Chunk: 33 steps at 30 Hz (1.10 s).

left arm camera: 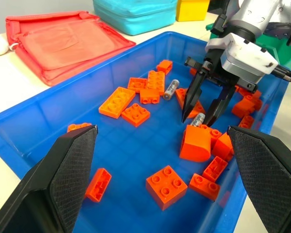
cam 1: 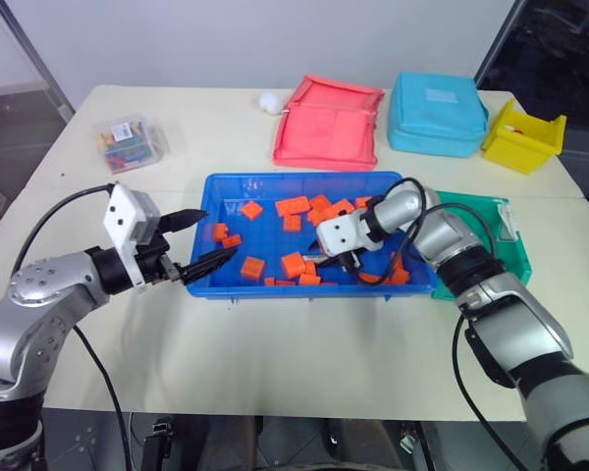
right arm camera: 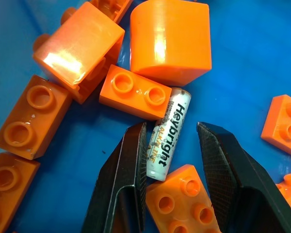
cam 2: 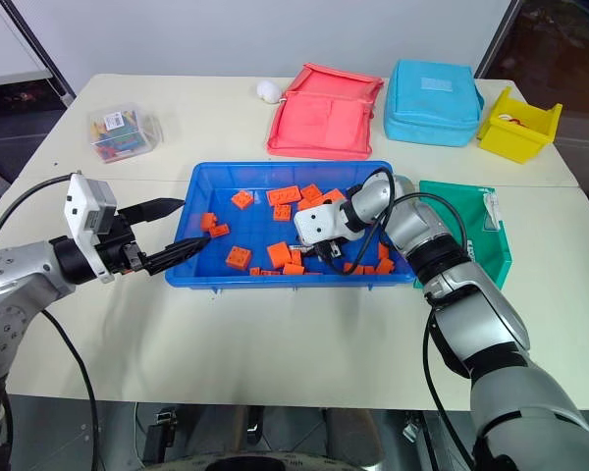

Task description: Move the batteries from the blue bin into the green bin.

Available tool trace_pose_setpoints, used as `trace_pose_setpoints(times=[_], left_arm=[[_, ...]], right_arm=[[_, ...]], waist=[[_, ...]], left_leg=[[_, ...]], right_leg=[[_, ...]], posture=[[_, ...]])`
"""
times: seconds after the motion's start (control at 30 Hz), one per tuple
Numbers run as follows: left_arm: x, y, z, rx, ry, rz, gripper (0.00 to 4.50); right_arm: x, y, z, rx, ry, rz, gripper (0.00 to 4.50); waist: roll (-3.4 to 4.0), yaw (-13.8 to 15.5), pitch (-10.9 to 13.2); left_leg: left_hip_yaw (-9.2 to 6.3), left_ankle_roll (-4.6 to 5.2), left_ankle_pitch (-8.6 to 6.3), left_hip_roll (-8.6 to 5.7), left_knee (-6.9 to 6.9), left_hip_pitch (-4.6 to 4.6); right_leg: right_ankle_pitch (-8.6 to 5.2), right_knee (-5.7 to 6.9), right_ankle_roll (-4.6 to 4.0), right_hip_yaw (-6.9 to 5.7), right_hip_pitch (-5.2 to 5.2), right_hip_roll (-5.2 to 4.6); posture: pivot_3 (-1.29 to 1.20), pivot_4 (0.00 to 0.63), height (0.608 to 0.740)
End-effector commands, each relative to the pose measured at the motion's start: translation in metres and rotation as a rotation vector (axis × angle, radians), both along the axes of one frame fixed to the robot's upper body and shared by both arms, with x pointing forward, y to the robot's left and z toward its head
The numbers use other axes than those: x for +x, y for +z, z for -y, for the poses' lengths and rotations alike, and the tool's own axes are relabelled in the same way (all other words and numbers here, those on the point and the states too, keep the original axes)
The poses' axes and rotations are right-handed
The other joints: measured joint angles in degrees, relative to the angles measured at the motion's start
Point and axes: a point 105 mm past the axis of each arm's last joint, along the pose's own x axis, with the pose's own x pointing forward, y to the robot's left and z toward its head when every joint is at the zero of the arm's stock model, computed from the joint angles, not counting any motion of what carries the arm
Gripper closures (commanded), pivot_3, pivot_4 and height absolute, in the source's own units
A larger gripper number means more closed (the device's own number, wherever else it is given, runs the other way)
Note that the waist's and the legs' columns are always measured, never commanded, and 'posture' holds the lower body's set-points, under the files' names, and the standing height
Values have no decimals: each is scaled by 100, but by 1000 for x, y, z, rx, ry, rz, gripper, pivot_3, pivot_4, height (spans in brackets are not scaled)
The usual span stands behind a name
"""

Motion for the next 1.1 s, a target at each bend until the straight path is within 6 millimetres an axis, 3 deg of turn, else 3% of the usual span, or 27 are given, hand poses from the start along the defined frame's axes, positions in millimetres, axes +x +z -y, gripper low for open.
trace_pose_setpoints(times=[0.03, 0.1, 0.3, 0.43, 0.5, 0.63, 0.77, 0.83, 1.0, 1.1], left_arm=[[-2, 14, 0, -3, 0, 69, 0], [-1, 14, -1, -2, 2, 72, 0], [-2, 14, -4, 0, 10, 74, 0], [-2, 14, -4, 0, 12, 73, 0], [-3, 14, -3, -2, 3, 71, 0], [-4, 14, 0, 4, -46, 60, 0], [-3, 17, 11, 23, -152, 48, 0], [-1, 17, 15, 40, -201, 42, 0], [6, 20, 27, 76, -324, 44, 0], [11, 21, 30, 81, -358, 46, 0]], right_arm=[[-3, -5, 1, -12, 3, -31, 3768], [-3, -6, 0, -11, 1, -37, 4474], [-2, 1, -5, 21, -8, -31, 4470], [1, 16, -9, 66, -19, -12, 4470], [6, 32, -10, 102, -39, 27, 4470], [14, 84, 0, 196, -99, 123, 4470], [1, 122, 39, 223, -187, 133, 4470], [-8, 130, 63, 208, -254, 129, 4470], [-27, 136, 135, 125, -492, 148, 4470], [-36, 133, 159, 96, -582, 142, 4470]], waist=[[0, 1, 0], [-1, 0, -1], [-1, -5, -1], [-1, -2, -1], [0, 1, 0], [5, 6, 3], [2, 75, 2], [1, 78, 1], [2, 53, 2], [6, -2, 3]], left_leg=[[0, 0, 0, 0, 0, 0], [0, 0, 0, 0, 0, 0], [0, 0, 0, 0, -1, 1], [0, 0, 0, 0, -1, 1], [0, 0, 0, 0, -1, 0], [1, -1, 1, 0, -1, -5], [-7, -2, 1, -3, -2, -9], [-8, -2, 1, -9, -3, -11], [2, -1, 0, -13, -2, -11], [11, 0, 0, -7, -3, -6]], right_leg=[[0, 0, 0, 0, 0, 0], [0, 0, 0, 0, 1, 0], [0, 0, 0, 0, 1, 0], [0, 0, 0, 0, 0, 0], [0, 0, 0, 0, 0, 0], [0, 2, 0, 0, -8, 0], [0, 0, -1, -7, -7, -2], [-1, -7, -1, -8, -2, -9], [0, -22, 0, -7, 4, -13], [0, -18, 1, -2, -1, -10]], posture=[[0, 150, 740], [0, 150, 740], [0, 150, 740], [0, 150, 740], [0, 150, 740], [0, 150, 740], [0, 150, 740], [0, 150, 740], [0, 150, 740], [0, 150, 740]])
